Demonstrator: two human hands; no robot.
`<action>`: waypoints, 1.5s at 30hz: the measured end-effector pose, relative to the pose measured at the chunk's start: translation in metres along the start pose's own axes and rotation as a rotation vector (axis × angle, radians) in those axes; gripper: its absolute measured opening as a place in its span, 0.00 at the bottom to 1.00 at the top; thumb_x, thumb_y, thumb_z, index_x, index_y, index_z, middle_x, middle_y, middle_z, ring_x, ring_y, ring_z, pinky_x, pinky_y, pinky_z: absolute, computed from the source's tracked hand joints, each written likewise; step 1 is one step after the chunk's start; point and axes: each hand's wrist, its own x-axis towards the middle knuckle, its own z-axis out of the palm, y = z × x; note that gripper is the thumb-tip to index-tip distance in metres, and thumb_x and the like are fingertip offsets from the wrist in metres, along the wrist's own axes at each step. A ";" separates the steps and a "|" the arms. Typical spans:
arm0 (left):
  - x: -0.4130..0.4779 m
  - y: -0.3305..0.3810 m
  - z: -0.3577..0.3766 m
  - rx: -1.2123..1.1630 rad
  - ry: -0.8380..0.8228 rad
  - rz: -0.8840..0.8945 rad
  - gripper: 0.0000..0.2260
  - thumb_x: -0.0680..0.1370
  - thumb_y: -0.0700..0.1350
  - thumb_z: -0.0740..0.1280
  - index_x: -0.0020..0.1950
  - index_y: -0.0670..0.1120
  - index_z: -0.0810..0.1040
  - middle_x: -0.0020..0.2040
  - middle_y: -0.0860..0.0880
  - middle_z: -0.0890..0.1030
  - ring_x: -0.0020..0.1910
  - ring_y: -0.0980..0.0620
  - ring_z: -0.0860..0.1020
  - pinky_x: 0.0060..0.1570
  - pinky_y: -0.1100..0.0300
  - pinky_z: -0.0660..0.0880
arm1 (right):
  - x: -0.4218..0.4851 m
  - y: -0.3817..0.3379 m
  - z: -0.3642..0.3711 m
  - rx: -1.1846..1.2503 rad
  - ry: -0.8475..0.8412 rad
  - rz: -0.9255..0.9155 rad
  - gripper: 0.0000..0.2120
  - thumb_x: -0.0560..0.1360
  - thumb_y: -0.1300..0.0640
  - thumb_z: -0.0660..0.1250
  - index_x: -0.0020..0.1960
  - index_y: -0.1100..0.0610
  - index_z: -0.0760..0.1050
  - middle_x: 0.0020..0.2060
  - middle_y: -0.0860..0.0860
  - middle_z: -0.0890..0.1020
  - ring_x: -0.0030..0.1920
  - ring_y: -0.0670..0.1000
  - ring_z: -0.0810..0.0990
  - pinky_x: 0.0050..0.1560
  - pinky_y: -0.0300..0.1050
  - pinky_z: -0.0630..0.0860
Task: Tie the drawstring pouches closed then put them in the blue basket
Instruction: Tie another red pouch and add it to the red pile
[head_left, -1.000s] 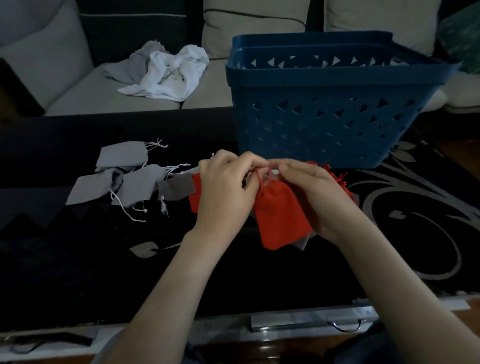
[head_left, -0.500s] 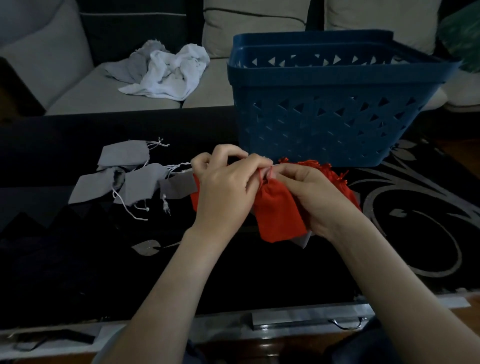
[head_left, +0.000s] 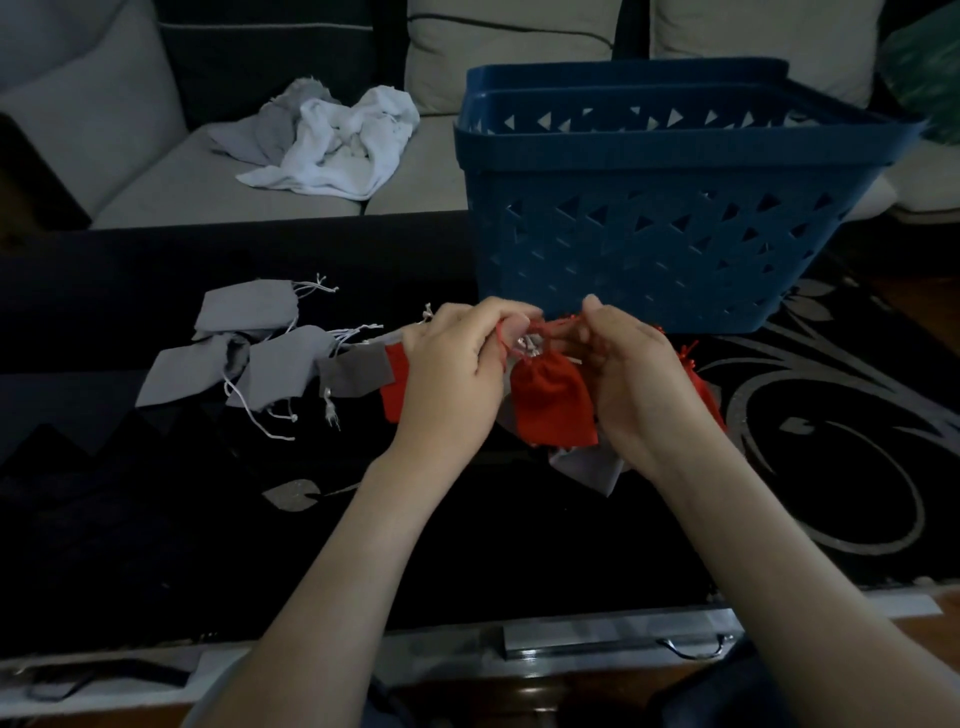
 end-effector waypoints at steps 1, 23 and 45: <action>0.000 0.000 0.000 -0.029 0.002 -0.027 0.11 0.79 0.51 0.59 0.53 0.54 0.81 0.40 0.63 0.74 0.38 0.57 0.75 0.50 0.39 0.74 | 0.000 0.000 0.000 0.038 -0.007 0.004 0.18 0.80 0.54 0.59 0.35 0.59 0.78 0.40 0.58 0.82 0.42 0.53 0.82 0.50 0.50 0.76; 0.013 -0.002 -0.009 -0.606 -0.090 -0.570 0.15 0.83 0.45 0.55 0.40 0.43 0.75 0.24 0.53 0.75 0.24 0.57 0.69 0.30 0.62 0.65 | -0.007 -0.014 -0.010 -0.330 -0.060 -0.093 0.01 0.77 0.61 0.64 0.49 0.57 0.74 0.24 0.44 0.70 0.22 0.43 0.61 0.23 0.35 0.57; 0.004 -0.003 -0.013 -0.427 -0.313 -0.350 0.05 0.78 0.41 0.67 0.43 0.49 0.79 0.36 0.54 0.82 0.33 0.64 0.77 0.36 0.70 0.69 | -0.013 -0.006 0.007 -0.361 -0.185 -0.062 0.06 0.77 0.63 0.63 0.41 0.60 0.75 0.26 0.44 0.76 0.25 0.40 0.72 0.26 0.30 0.66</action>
